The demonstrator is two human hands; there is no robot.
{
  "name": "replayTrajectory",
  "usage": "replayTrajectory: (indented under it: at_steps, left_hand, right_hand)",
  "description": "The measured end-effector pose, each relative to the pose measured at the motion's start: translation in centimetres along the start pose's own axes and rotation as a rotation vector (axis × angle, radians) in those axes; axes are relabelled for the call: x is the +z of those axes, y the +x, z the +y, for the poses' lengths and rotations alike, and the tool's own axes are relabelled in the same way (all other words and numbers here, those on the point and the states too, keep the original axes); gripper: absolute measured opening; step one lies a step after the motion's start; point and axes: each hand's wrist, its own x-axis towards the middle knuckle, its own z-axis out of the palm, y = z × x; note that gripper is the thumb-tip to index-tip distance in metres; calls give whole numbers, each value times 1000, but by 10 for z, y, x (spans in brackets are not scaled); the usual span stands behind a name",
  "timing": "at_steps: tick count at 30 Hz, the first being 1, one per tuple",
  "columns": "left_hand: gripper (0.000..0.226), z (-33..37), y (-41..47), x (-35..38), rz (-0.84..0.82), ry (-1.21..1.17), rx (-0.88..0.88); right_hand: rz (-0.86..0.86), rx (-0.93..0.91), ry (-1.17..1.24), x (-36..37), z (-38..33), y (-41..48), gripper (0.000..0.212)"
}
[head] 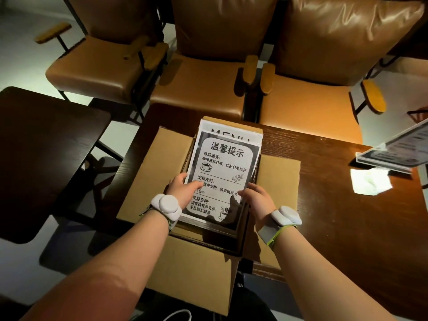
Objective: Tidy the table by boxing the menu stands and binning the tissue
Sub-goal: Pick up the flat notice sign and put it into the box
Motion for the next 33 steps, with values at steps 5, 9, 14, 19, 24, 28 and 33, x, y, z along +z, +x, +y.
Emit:
replayTrajectory:
  at_steps: [5, 9, 14, 19, 24, 28, 33]
  left_hand:
    - [68, -6, -9, -2, 27, -40, 3]
    - [61, -9, -18, -2, 44, -94, -9]
    - [32, -12, -26, -6, 58, -168, 5]
    - [14, -9, -42, -5, 37, -235, 55]
    - [16, 5, -68, -3, 8, -264, 145]
    - [14, 10, -85, 2, -9, -317, 177]
    - [14, 14, -105, 15, -32, -345, 196]
  right_hand:
    - [36, -10, -42, -3, -6, -14, 52]
    - [11, 1, 51, -9, -5, -16, 39]
    - [26, -15, 103, -15, -9, -32, 20]
    - [33, -62, 132, -18, -16, -59, 26]
    - [43, -110, 173, -26, -22, -85, 23]
    - [63, -141, 175, -35, -22, -102, 20]
    - [67, -164, 194, -53, -18, -115, 18]
